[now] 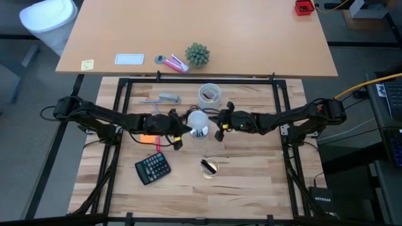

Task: Screw lightbulb
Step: Remove the lightbulb from the lamp

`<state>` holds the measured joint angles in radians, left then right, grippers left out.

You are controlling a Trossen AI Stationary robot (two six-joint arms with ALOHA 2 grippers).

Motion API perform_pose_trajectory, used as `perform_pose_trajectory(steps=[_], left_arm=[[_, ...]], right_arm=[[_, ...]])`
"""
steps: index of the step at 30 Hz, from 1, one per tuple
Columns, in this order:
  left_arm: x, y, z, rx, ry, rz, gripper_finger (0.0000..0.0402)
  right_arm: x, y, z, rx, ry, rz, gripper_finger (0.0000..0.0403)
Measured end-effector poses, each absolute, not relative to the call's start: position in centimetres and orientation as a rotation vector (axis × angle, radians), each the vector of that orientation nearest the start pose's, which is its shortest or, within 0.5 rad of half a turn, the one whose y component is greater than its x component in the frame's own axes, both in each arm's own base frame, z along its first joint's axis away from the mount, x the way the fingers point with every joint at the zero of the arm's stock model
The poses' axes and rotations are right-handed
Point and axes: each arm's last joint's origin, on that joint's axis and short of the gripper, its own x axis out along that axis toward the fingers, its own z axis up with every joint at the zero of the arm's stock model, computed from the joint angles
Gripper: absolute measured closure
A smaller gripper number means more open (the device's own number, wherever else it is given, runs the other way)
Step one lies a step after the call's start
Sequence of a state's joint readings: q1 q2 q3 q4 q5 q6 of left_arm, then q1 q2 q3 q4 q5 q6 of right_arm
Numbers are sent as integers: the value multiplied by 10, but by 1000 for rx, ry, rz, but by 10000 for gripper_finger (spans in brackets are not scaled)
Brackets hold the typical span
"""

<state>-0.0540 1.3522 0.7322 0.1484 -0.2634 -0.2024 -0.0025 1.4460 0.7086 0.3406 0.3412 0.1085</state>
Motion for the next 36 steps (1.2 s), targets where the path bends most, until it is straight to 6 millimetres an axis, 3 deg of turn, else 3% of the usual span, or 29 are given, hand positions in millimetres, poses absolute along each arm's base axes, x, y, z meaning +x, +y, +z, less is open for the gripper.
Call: perform_pose_trajectory(steps=[8,15,20,25,30,36], left_arm=[[284,-25,231,-83,359,217,399],[287,-29,250,67,196,261,399],[284,-17,251,140,209,482,399],[284,2,249,114,226,572,399],[281,23,242,36,283,655,399],[281,28,233,-28,353,573,399]], right_arm=[[296,-12,209,20,371,-379,398],[292,-12,219,6,350,-365,398],[286,-8,233,61,305,-236,398],[289,0,232,141,295,-51,398],[295,11,218,118,342,-94,398],[297,11,212,90,357,-198,398]])
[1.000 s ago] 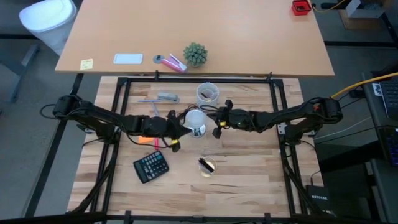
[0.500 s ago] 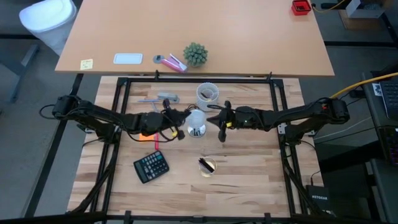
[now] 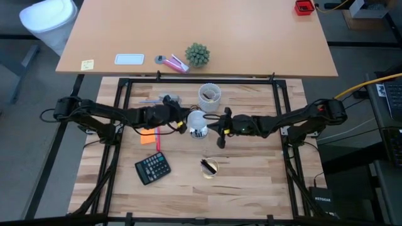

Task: Screw lightbulb
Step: Remove the lightbulb from the lamp

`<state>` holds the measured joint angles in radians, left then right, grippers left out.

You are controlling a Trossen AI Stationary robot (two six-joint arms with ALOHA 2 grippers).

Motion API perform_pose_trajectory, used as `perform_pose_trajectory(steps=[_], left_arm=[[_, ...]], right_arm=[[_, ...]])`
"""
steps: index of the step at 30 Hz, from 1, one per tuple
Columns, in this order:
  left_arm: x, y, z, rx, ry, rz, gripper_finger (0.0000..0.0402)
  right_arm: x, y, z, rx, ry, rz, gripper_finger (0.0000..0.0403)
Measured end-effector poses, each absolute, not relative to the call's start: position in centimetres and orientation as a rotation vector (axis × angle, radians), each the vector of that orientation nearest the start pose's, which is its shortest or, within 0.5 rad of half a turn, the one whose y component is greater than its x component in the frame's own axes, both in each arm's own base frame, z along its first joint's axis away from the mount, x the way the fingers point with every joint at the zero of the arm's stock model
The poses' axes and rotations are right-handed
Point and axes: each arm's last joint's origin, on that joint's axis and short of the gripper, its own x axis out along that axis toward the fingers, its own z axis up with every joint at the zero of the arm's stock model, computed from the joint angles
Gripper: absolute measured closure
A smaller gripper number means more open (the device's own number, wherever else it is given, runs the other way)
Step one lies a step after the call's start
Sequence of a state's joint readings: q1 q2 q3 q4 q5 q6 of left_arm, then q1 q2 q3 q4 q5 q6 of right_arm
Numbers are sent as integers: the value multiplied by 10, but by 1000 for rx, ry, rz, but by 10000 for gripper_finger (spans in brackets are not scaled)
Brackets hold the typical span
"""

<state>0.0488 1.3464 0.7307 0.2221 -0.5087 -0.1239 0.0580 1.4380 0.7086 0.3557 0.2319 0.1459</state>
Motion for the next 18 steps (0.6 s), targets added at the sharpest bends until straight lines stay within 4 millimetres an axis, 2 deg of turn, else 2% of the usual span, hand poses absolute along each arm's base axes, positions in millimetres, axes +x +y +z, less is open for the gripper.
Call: perform_pose_trajectory(steps=[18], left_arm=[[282,0,229,-67,373,469,399]], right_arm=[[295,2,211,62,345,-379,398]])
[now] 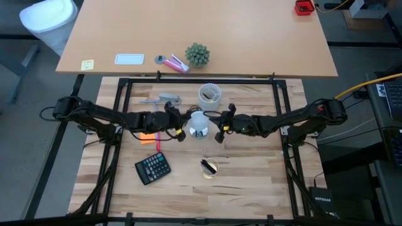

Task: Screw lightbulb
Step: Remove the lightbulb from the lamp

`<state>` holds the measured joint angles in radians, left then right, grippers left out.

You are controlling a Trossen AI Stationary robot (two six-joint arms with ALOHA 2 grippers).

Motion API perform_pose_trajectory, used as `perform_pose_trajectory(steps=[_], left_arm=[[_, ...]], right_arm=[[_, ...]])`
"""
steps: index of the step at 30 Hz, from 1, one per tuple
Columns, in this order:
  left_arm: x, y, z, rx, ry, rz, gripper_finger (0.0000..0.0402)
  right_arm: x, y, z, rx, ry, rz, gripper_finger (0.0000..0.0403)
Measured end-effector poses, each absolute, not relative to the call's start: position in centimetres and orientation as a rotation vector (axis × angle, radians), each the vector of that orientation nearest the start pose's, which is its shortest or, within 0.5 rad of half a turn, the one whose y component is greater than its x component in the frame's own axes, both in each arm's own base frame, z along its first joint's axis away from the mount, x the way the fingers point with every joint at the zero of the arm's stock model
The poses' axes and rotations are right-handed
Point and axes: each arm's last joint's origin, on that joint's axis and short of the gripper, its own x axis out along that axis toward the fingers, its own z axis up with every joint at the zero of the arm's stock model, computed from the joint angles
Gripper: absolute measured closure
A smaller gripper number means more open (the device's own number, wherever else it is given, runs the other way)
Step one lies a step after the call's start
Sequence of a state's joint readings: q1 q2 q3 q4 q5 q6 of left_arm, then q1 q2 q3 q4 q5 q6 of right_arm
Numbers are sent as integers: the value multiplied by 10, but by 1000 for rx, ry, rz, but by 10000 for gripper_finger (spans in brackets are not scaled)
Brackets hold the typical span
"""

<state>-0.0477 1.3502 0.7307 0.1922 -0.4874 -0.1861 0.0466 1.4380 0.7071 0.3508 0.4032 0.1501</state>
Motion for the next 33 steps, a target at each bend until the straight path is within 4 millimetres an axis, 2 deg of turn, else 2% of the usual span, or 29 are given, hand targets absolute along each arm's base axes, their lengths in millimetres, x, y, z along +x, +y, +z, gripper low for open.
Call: perform_pose_trajectory(steps=[12,16,19,23,27,33], left_arm=[[283,-21,231,-97,341,377,399],[284,-24,233,-99,313,379,399],[285,-24,240,-71,244,457,399],[285,-16,247,-33,176,582,399],[285,-5,247,-15,179,618,399],[285,12,242,-8,228,679,399]], right_arm=[[295,-26,214,84,312,-468,398],[296,-25,215,32,311,-458,398],[295,-24,219,10,302,-450,398],[290,-15,230,23,268,-381,398],[286,6,243,47,221,-188,398],[288,35,236,37,246,-79,398]])
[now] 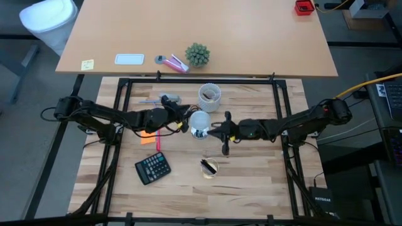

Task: Screw lightbulb
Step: Remove the lightbulb from the lamp

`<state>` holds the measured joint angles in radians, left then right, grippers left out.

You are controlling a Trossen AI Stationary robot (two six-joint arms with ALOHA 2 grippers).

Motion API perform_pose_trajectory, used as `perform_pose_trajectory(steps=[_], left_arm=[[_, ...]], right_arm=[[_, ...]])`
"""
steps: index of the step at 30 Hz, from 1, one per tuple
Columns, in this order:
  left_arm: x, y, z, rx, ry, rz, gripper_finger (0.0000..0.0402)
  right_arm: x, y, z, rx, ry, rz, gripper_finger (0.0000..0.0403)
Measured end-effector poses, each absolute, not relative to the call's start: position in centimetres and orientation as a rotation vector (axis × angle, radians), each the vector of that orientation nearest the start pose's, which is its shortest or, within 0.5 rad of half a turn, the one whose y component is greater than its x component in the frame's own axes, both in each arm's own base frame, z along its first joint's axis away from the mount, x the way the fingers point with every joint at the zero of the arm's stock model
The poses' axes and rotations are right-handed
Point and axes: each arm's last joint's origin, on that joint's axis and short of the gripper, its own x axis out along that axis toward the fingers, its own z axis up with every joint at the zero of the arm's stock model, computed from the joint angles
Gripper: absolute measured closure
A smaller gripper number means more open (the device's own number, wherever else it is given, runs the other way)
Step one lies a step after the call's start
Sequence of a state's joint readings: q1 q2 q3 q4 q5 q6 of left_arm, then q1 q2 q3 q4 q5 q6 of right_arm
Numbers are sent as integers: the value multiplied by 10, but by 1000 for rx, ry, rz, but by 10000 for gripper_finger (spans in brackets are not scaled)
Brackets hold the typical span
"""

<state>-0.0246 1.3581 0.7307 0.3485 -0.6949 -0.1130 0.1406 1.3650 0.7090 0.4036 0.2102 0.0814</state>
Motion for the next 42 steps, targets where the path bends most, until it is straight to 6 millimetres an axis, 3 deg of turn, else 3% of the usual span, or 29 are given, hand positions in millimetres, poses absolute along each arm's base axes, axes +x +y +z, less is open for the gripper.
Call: perform_pose_trajectory(steps=[10,22,32,42], left_arm=[[296,21,219,-37,312,589,399],[296,2,222,-62,291,545,399],[296,-19,222,-105,281,468,399],[298,-23,233,-59,173,450,399]], right_arm=[[299,34,210,11,320,-230,398],[300,14,207,18,342,-318,398],[300,9,206,5,345,-403,398],[299,8,208,-17,344,-403,398]])
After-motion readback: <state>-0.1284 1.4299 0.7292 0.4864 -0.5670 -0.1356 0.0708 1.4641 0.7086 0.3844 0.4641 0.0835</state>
